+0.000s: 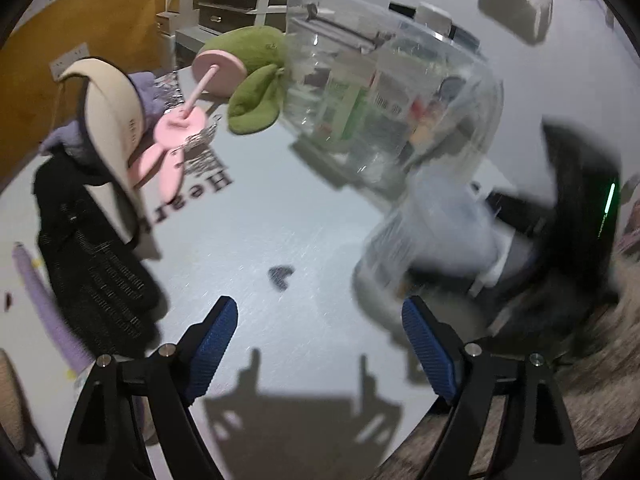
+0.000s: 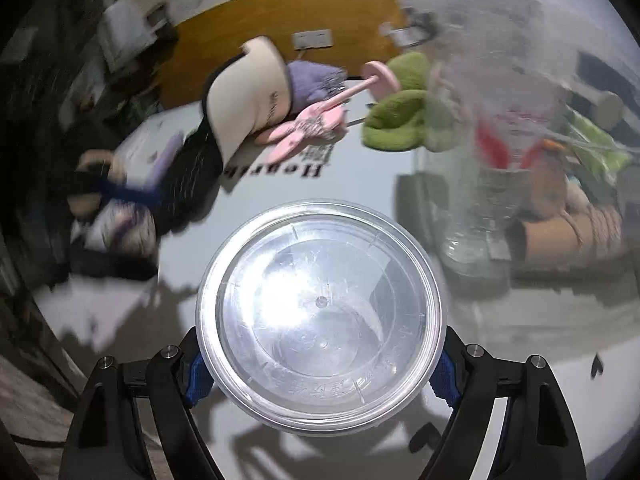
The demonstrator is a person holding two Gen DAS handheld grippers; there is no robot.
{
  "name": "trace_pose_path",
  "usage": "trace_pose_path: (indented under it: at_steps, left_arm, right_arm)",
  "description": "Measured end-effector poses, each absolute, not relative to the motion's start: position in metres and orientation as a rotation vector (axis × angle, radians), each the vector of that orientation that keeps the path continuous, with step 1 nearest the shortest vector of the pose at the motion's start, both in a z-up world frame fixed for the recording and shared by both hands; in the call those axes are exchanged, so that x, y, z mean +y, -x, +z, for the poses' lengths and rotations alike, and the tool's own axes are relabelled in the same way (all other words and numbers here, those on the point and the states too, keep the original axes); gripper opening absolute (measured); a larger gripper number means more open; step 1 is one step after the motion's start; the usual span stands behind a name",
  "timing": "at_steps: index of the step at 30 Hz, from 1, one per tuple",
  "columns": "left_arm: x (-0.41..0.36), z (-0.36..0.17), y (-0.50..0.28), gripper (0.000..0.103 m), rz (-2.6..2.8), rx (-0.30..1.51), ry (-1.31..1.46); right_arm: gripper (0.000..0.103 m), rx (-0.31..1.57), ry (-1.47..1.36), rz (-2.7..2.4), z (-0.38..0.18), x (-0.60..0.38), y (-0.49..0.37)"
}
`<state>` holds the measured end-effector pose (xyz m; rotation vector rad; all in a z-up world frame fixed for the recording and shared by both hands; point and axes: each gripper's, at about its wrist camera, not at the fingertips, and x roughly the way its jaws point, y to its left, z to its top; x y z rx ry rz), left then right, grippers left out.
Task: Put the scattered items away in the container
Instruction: 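Carry the jar with the right gripper over the clear storage bin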
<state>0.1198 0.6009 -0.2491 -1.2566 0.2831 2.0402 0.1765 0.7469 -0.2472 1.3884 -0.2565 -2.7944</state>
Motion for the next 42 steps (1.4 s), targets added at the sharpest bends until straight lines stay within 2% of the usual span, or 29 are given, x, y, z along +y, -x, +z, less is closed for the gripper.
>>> trace_pose_path:
  at_steps: [4, 7, 14, 17, 25, 29, 33, 42]
  left_arm:
    - [0.635, -0.256, -0.163, 0.085, 2.094, 0.407, 1.169]
    - [0.669, -0.252, -0.187, 0.084, 2.101, 0.405, 1.087]
    - [0.741, -0.200, -0.214, 0.083, 1.933, 0.157, 0.893]
    - [0.779, -0.179, -0.221, 0.083, 1.921, 0.152, 0.772]
    - [0.895, -0.152, -0.223, 0.083, 1.929, 0.195, 0.537]
    - [0.942, -0.154, -0.216, 0.083, 1.976, 0.199, 0.545]
    - [0.955, -0.161, -0.204, 0.083, 2.062, 0.141, 0.624]
    - [0.956, -0.167, -0.196, 0.083, 2.277, 0.041, 0.761]
  right_arm:
    - [0.084, -0.472, -1.320, -2.803, -0.206, 0.760, -0.184]
    - [0.084, -0.556, -1.252, -2.803, -0.175, 0.764, -0.186]
    - [0.084, -0.621, -1.125, -2.845, -0.114, 0.773, -0.192]
    - [0.084, -0.630, -1.082, -2.871, -0.092, 0.783, -0.193]
    - [0.084, -0.553, -1.114, -2.950, -0.065, 0.851, -0.168]
    - [0.084, -0.511, -1.150, -2.980, -0.055, 0.892, -0.150]
    - [0.084, -0.468, -1.187, -3.010, -0.046, 0.934, -0.132]
    - [0.084, -0.218, -1.817, -2.650, -0.127, 0.975, -0.017]
